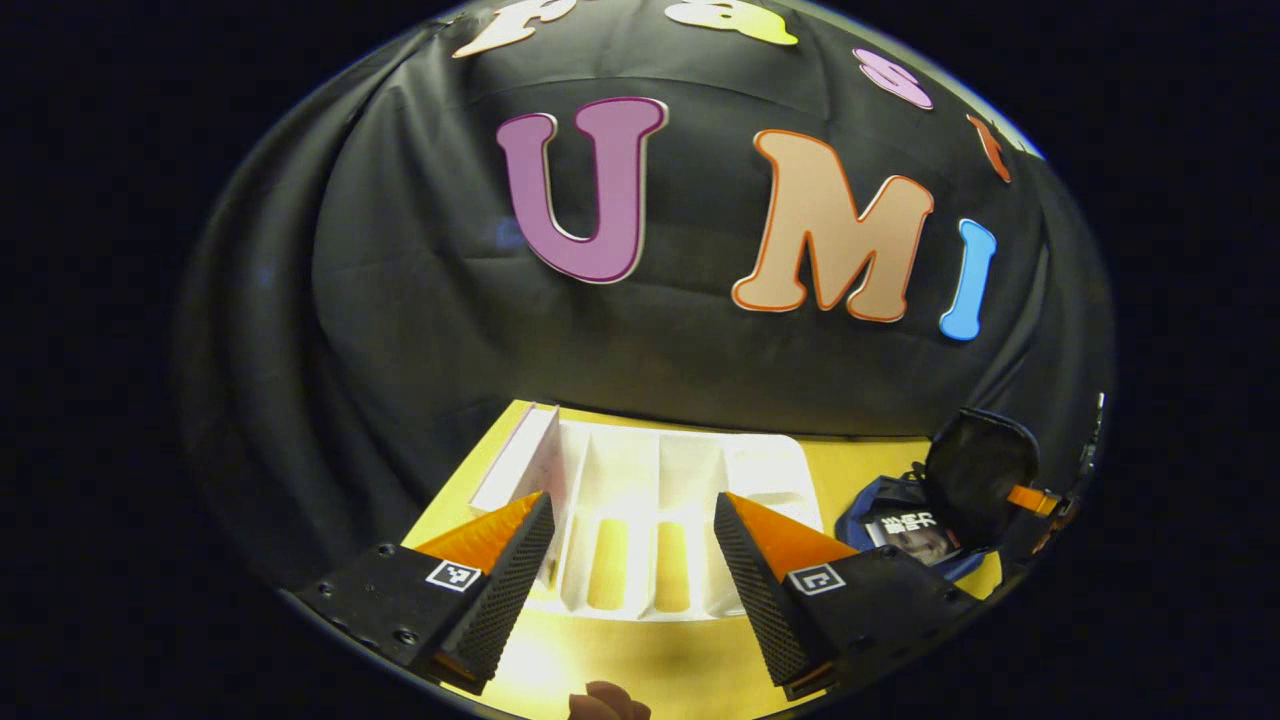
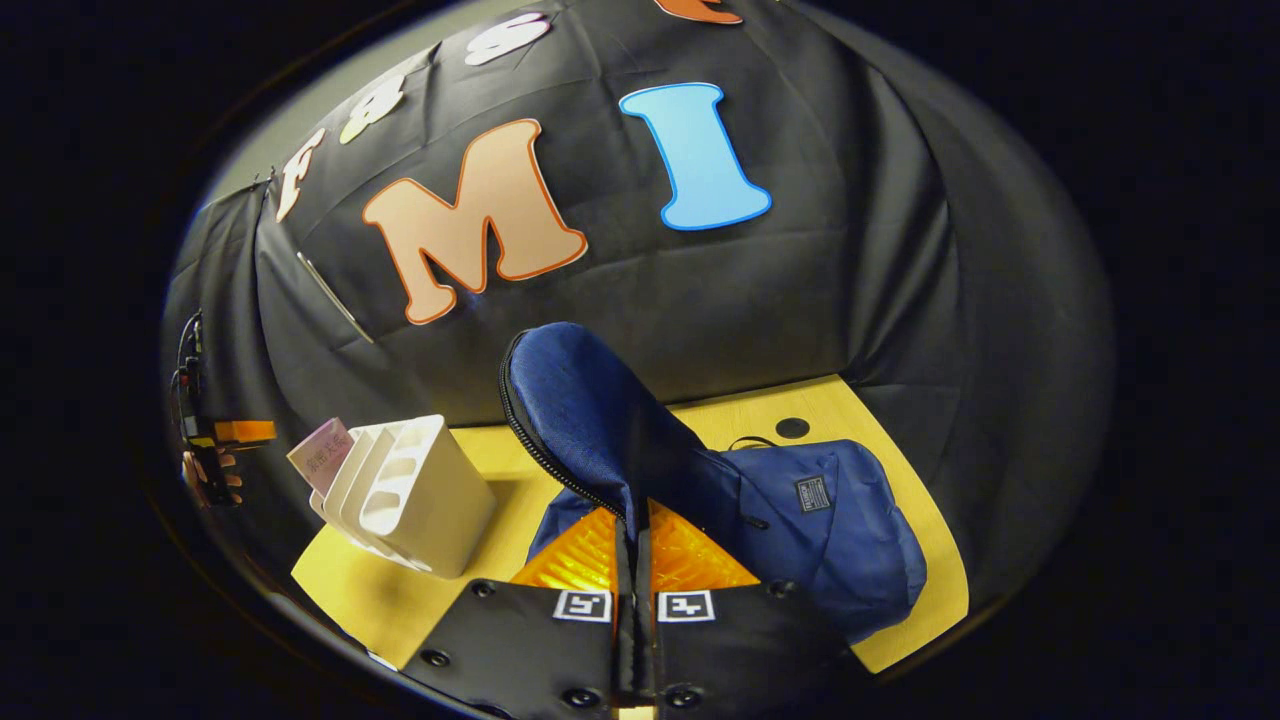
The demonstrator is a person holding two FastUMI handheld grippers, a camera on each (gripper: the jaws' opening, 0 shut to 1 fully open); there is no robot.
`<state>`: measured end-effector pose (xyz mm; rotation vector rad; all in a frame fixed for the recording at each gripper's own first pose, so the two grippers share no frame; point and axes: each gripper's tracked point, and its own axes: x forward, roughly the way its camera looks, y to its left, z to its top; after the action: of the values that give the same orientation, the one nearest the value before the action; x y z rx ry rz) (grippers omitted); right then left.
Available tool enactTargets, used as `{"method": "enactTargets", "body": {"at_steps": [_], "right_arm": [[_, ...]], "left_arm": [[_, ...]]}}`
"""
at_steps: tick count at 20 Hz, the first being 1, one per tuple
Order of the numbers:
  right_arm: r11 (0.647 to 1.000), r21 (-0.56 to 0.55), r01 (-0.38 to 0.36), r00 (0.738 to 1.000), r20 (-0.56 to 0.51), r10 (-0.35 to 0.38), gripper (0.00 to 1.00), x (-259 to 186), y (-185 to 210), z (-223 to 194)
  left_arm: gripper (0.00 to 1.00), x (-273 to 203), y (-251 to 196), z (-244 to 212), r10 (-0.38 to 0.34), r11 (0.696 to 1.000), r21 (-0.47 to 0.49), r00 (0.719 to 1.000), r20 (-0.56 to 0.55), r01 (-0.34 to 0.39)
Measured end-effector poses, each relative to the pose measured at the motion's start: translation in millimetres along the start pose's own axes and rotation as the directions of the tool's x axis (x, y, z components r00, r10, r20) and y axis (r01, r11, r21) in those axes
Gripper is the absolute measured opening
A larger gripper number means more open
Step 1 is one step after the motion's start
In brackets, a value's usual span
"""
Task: Open the schoolbag, grab two books from the bookshelf and put them into the schoolbag.
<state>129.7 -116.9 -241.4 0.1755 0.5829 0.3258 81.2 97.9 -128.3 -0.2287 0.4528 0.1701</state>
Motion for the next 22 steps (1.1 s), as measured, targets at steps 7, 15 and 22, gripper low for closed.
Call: {"method": "enactTargets", "body": {"at_steps": [7, 15, 22], "right_arm": [[0.999, 0.002, 0.035, 0.999, -0.006, -0.035, 0.07, -1, 1, -1], [0.997, 0.023, 0.074, 0.997, 0.006, -0.074, 0.07, -2, -2, 2], [0.996, 0.033, 0.083, 0.996, 0.009, -0.083, 0.03, 0, -2, 4]], "left_arm": [[0.95, 40, 57, -2, 0.052, 0.998, 0.033, 0.998, -0.048, -0.050], [0.99, 98, 91, -1, 0.066, 0.996, 0.078, 0.984, -0.163, -0.054], [0.92, 107, 96, 15, 0.083, 0.987, 0.149, 0.988, -0.133, -0.063]]}}
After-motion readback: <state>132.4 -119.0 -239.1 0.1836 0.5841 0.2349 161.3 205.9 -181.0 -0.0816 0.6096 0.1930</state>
